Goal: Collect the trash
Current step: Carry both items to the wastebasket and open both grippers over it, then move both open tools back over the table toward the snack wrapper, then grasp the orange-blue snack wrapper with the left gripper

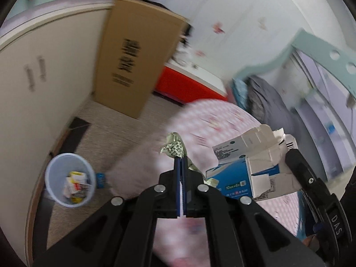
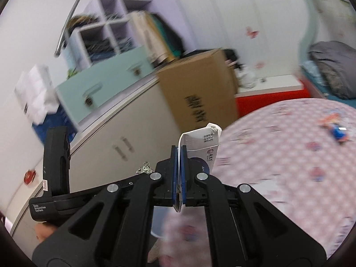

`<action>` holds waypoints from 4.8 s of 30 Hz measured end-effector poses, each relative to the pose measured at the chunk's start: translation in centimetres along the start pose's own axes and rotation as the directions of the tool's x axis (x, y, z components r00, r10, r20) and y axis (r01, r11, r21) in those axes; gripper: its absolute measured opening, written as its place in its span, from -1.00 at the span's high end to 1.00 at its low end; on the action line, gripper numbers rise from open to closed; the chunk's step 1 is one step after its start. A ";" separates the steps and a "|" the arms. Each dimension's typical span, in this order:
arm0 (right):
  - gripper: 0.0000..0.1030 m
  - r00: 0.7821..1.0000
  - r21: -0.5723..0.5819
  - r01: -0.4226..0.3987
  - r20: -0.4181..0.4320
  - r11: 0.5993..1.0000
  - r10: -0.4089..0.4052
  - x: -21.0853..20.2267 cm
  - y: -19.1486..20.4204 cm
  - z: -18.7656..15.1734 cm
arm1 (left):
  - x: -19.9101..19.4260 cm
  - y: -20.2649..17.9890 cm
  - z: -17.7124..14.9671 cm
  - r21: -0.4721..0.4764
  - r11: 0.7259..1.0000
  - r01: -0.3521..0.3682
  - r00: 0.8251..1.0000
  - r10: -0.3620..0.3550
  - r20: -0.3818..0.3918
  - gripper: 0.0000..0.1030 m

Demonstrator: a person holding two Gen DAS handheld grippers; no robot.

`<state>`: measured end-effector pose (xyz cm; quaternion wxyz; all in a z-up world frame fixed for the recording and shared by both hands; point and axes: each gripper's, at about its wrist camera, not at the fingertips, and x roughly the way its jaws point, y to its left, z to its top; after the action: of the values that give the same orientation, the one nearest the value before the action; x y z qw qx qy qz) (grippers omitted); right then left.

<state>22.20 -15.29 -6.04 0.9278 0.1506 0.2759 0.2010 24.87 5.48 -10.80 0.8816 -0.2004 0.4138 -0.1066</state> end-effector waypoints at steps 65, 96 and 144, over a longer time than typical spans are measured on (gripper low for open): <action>-0.40 0.996 0.125 0.088 -0.032 0.988 -0.085 6.7 1.2 -2.1 | 1.5 13.8 2.4 -0.080 0.895 -0.438 0.896 0.443 0.042 -0.47; -0.49 0.877 0.406 0.430 0.026 0.806 -0.480 -19.5 -31.2 -2.1 | 11.9 -29.3 -6.1 0.374 0.925 -0.063 0.990 0.106 -0.094 -0.60; -0.11 0.890 -0.088 0.085 -0.441 0.993 -0.115 31.2 7.0 -12.7 | 3.9 27.8 0.8 -0.186 0.871 -0.455 0.889 0.456 -0.038 0.65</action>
<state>36.90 7.19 -27.57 0.8535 0.0556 0.4816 0.1909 28.54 29.24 -25.28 0.8603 -0.1808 0.4542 0.1446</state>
